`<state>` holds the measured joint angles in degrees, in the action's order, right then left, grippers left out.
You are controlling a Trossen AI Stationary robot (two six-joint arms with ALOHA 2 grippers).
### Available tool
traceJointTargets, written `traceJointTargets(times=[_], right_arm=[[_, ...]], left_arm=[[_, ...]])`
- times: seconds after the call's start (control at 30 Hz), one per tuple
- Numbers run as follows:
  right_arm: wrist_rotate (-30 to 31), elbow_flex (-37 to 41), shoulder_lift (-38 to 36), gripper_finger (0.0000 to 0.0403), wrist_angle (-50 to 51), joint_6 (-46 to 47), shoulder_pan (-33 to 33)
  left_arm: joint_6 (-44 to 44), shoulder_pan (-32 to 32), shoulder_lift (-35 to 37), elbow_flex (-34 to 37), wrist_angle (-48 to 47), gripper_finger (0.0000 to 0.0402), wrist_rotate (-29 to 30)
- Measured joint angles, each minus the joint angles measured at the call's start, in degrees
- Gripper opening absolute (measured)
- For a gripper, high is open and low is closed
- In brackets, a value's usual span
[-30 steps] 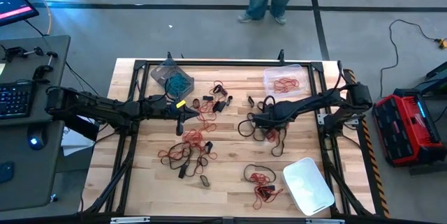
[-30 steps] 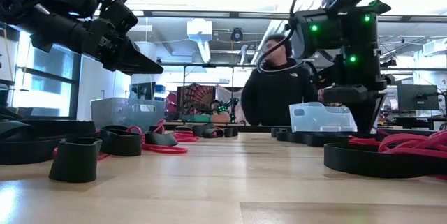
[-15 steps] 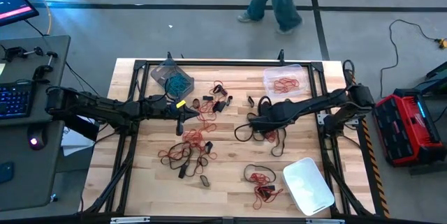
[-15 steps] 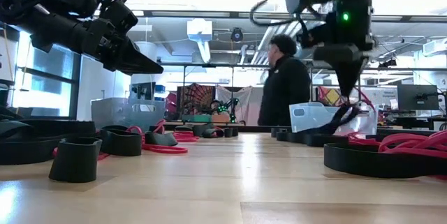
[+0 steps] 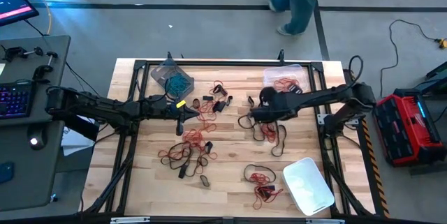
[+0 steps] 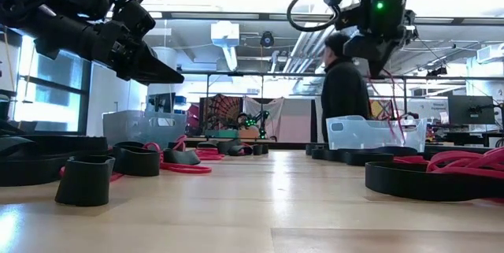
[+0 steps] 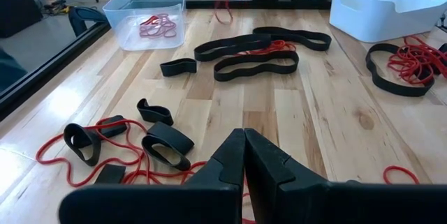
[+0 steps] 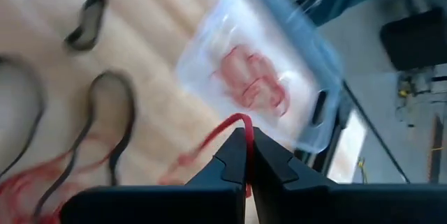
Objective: Sort rubber bands into baskets
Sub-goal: Put the red rubber band into the transparent bin
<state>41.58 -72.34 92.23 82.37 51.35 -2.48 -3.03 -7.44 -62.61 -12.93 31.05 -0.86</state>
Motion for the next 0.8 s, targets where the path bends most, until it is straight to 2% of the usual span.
traceJointTargets(times=[0.27, 0.43, 0.63, 0.8], right_arm=[[7.6, 0.0, -7.5, 0.0000, 0.0, 0.5, 3.1], [10.1, 0.0, -11.9, 0.0000, -0.1, 0.8, 6.2], [11.5, 0.1, -12.9, 0.0000, -1.3, -2.9, 13.1], [12.2, 0.1, -12.0, 0.0000, -6.9, -9.0, 19.0]], left_arm=[[0.0, 0.0, 0.0, 0.0, 0.0, 0.0000, 0.0], [0.0, 0.0, 0.0, 0.0, 0.0, 0.0000, 0.0], [0.5, 0.0, 0.0, 0.0, 0.0, 0.0000, 0.0], [0.5, 0.0, 0.0, 0.0, -0.2, 0.0000, 0.0]])
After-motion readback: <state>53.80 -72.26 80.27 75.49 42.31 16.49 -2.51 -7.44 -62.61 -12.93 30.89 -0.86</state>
